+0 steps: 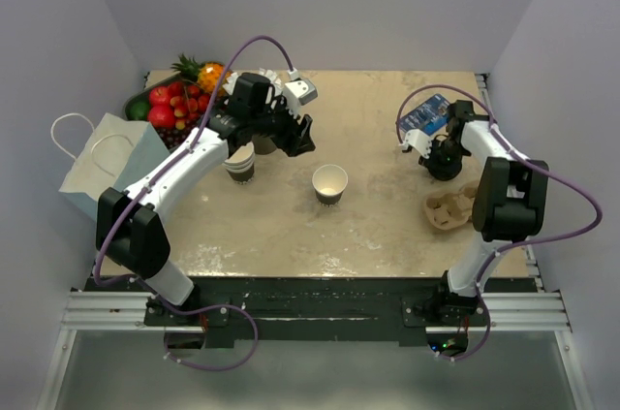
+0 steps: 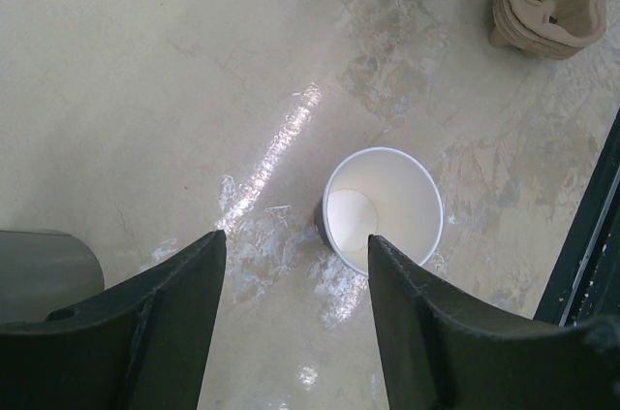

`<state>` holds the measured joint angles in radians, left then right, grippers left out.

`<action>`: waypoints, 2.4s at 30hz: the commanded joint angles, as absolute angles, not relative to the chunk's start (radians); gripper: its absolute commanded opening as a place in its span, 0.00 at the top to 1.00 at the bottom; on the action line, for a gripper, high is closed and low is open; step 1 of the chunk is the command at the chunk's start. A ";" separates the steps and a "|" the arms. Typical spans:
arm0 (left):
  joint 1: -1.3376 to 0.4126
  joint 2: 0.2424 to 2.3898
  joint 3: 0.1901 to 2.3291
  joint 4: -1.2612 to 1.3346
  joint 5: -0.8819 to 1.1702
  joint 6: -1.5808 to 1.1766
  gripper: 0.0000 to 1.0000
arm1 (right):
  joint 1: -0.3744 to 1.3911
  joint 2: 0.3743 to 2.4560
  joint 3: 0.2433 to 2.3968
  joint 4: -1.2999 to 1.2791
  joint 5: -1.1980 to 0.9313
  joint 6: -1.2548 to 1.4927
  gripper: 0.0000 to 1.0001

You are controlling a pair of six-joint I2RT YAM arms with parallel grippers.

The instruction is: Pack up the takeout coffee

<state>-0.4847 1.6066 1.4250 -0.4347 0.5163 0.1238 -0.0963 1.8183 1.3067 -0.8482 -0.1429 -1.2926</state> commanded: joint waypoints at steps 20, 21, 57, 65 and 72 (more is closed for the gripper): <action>-0.479 1.611 1.445 -0.410 0.534 0.133 0.36 | -0.089 1.779 1.414 -0.914 -0.172 -1.233 1.00; -0.479 1.614 1.440 -0.407 0.535 0.132 0.36 | -0.089 1.781 1.422 -0.926 -0.178 -1.212 1.00; -0.655 1.436 1.293 -0.379 0.621 0.959 0.35 | 0.325 1.738 1.763 -1.275 -1.061 -0.718 1.00; -0.686 1.465 1.281 -0.345 0.588 0.995 0.35 | 0.360 1.746 1.778 -1.302 -1.057 -0.745 1.00; -0.692 1.485 1.302 -0.357 0.580 1.074 0.38 | 0.377 1.752 1.792 -1.336 -1.017 -0.790 1.00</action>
<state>-0.6834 1.4757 1.2781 -0.3988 0.5682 0.9924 0.3672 1.7767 1.7416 -1.2942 -1.0119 -0.7494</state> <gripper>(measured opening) 0.633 0.012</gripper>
